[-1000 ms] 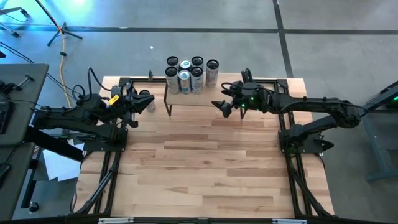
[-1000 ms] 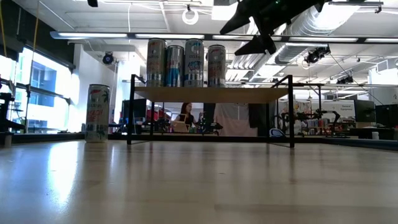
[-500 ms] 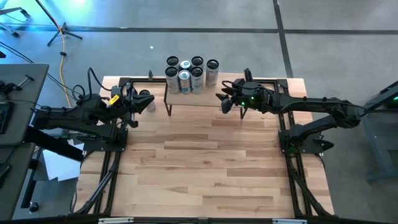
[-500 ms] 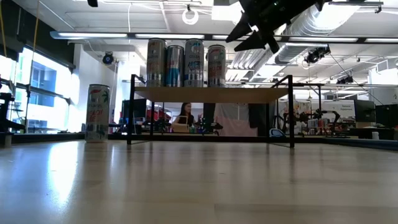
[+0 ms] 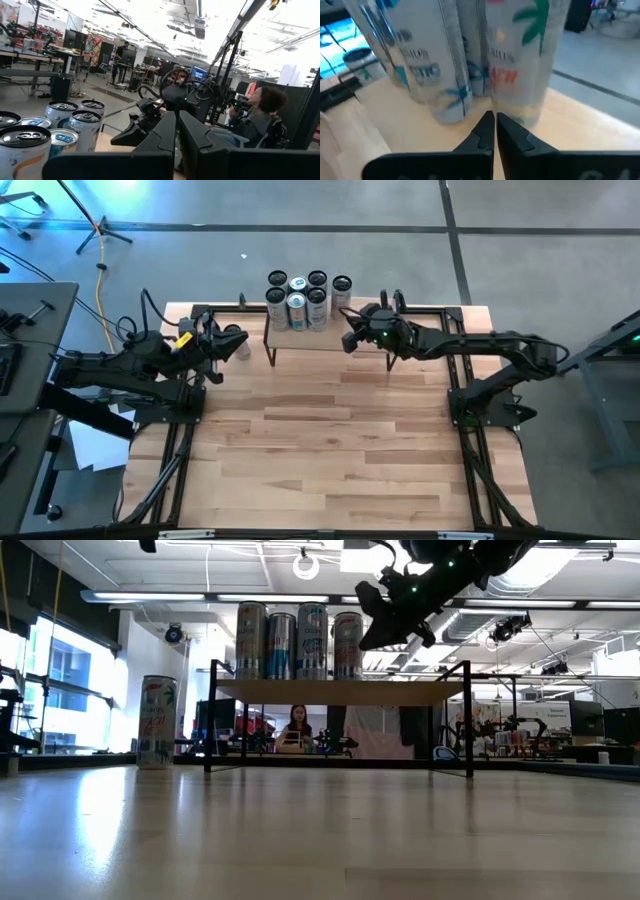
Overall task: Place canned beverage on shelf
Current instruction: Put the right black soda can on the shelf
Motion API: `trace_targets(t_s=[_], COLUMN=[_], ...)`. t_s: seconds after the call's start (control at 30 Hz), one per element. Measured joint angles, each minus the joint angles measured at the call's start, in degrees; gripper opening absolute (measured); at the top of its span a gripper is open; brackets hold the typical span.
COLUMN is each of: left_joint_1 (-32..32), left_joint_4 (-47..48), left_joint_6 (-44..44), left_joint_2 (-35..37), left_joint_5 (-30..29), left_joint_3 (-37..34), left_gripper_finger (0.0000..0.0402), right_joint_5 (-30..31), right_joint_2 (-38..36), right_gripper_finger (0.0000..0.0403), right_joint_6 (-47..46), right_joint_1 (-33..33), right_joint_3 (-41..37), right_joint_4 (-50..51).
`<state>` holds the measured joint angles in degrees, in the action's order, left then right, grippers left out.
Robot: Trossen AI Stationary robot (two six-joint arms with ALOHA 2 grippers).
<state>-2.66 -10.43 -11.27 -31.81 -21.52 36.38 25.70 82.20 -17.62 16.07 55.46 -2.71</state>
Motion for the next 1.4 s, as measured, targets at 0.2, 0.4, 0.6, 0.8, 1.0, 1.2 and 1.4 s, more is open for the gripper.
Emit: trace_targets(t_s=[0.2,0.4,0.6,0.8,1.0,1.2,1.4], left_joint_1=[0.00,0.00,0.00,0.00,0.00,0.00,0.00], left_joint_4=[-0.13,-0.11,0.02,0.04,0.06,0.04,0.04], left_joint_6=[0.92,1.01,1.95,1.95,2.01,2.03,1.92], left_joint_2=[0.00,0.00,0.00,0.00,0.00,-0.03,-0.04], left_joint_5=[-0.85,-1.09,-1.79,-1.79,-1.81,-1.88,-1.88], left_joint_3=[0.00,0.00,0.00,0.00,0.00,0.00,0.00], left_gripper_finger=[0.0000,0.0000,0.0000,0.0000,0.0000,0.0000,0.0000], right_joint_5=[-0.16,-1.17,-3.18,-4.83,-5.34,-5.38,-5.53], right_joint_2=[0.37,0.37,0.37,0.37,0.37,0.37,0.37], right_gripper_finger=[0.0001,0.0000,0.0000,0.0000,0.0000,0.0000,0.0000], right_joint_6=[3.13,4.62,5.08,5.08,5.08,5.69,6.13], right_joint_1=[1.92,3.89,5.54,6.67,6.82,6.82,7.46], right_joint_3=[0.00,0.00,0.00,0.00,-0.02,-0.02,-0.02], right_joint_4=[-3.37,-3.88,-6.04,-7.49,-9.30,-9.31,-9.31])
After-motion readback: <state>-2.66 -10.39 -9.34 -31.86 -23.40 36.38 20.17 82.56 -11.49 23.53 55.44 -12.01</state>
